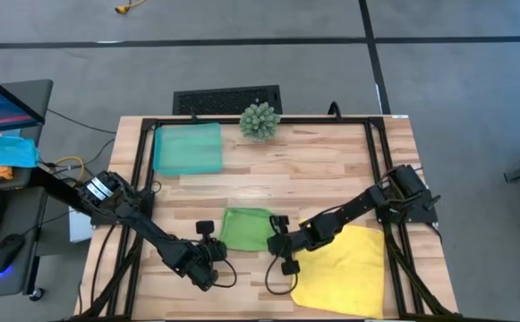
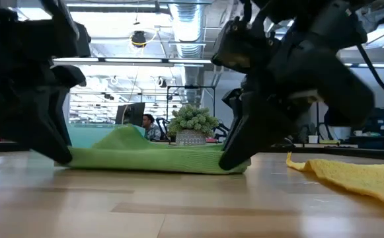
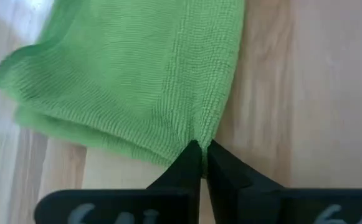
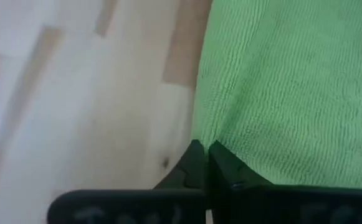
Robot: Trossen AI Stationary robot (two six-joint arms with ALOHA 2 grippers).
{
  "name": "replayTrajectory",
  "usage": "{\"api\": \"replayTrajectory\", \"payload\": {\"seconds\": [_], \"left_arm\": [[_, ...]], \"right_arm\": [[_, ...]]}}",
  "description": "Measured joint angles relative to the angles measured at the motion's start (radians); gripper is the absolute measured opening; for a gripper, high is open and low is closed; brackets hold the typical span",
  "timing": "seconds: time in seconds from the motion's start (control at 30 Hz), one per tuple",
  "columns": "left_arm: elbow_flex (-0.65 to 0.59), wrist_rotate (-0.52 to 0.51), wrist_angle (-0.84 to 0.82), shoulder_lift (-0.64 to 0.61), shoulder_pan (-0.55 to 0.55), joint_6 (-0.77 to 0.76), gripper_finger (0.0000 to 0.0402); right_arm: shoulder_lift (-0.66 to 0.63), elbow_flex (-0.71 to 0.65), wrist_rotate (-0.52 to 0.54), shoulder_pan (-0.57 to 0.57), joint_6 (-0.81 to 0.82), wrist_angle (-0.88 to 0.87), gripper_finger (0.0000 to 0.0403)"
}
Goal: Roll microfiber towels into tight, uniform cylinder then place into a basket
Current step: Roll the green towel
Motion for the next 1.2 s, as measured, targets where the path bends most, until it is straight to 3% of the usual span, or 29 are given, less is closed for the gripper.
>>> {"api": "replayTrajectory", "payload": {"seconds": [0.17,0.5,0.67,0.93,1.2], "left_arm": [[0.000,0.066,-0.006,-0.057,0.008,-0.015,0.0004],[0.001,0.272,-0.027,-0.157,0.111,-0.182,0.0003],[0.002,0.416,-0.058,-0.157,0.221,-0.267,0.0004],[0.004,0.489,-0.054,-0.148,0.359,-0.295,0.0004],[0.005,0.533,-0.043,-0.112,0.433,-0.350,0.0005]], "right_arm": [[0.000,0.039,-0.012,0.025,0.066,-0.001,0.0025],[0.000,0.081,-0.200,-0.010,0.344,0.004,0.0014],[0.000,0.082,-0.204,-0.018,0.398,0.005,0.0024],[-0.001,0.082,-0.188,-0.018,0.416,-0.023,0.0014],[-0.002,0.082,-0.164,-0.019,0.440,-0.036,0.0040]]}}
